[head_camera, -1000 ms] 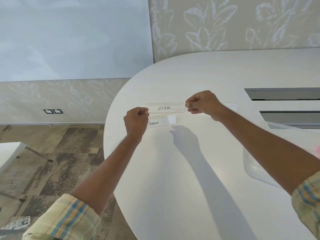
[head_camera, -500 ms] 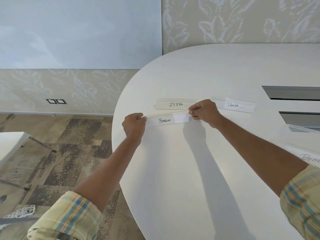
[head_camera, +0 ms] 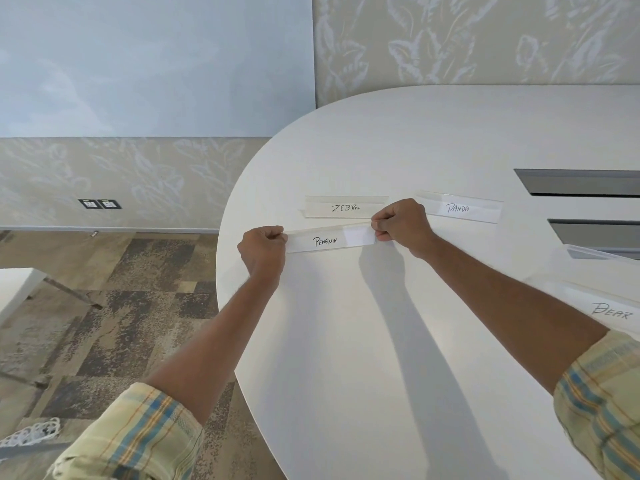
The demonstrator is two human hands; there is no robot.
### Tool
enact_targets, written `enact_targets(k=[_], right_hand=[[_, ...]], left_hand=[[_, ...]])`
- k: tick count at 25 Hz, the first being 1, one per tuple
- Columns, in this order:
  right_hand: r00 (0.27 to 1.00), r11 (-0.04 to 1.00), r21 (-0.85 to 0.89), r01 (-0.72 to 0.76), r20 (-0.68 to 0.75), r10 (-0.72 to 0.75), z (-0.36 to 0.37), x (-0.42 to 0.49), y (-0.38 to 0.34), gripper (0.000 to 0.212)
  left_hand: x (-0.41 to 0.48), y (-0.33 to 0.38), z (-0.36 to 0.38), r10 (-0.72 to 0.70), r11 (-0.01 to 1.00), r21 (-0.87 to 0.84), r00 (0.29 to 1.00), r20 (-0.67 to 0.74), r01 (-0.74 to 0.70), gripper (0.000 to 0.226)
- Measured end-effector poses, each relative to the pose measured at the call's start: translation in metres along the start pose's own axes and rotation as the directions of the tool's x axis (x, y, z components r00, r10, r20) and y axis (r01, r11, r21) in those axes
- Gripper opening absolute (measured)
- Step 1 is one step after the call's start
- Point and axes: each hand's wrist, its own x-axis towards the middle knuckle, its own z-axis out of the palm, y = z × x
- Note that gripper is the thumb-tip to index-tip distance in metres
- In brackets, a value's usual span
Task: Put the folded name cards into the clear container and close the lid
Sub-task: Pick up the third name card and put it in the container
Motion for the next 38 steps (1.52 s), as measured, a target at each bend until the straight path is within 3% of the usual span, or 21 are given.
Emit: enact_targets(k=[18, 38], right_hand=[[0.997, 0.999, 0.004, -0.032, -0.066, 0.032, -0.022, -0.023, 0.002, 0.009], [0.933, 1.0, 0.005, 0.003, -0.361, -0.001, -0.231, -0.107, 0.001, 0.009]], left_hand=[[-0.02, 0.014, 0.004, 0.044, 0.999, 0.027, 0.998, 0.043, -0.045, 0.015], [-0.139, 0.117, 0.107, 0.29, 0.957, -0.12, 0.913, 0.286, -0.266, 0.014]])
